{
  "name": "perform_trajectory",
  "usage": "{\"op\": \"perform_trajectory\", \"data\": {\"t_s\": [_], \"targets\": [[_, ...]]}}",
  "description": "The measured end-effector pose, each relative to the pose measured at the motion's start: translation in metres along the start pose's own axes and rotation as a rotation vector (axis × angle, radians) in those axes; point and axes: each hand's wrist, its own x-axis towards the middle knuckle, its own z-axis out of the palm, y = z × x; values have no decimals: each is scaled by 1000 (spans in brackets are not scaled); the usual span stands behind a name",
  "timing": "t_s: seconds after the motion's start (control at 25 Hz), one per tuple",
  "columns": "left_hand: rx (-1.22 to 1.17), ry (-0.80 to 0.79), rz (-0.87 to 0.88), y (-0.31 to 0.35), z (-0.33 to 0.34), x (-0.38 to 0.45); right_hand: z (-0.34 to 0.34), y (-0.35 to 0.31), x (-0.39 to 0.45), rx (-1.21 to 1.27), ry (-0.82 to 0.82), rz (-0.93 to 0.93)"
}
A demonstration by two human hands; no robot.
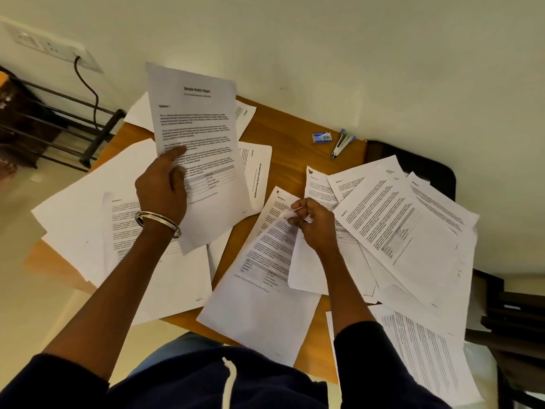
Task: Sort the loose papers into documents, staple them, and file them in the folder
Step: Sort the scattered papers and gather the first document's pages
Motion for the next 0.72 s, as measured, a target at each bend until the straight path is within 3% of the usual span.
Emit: {"op": "perform_trajectory", "data": {"t_s": [0.32, 0.52, 0.72], "targets": [[-98, 52, -128, 1, -10, -6, 24, -6, 15, -240, -43, -178], [-105, 59, -135, -2, -13, -5, 14, 9, -2, -343, 29, -327], [-190, 50, -169, -3, -10, -4, -9, 29, -21, -92, 109, -131]]}}
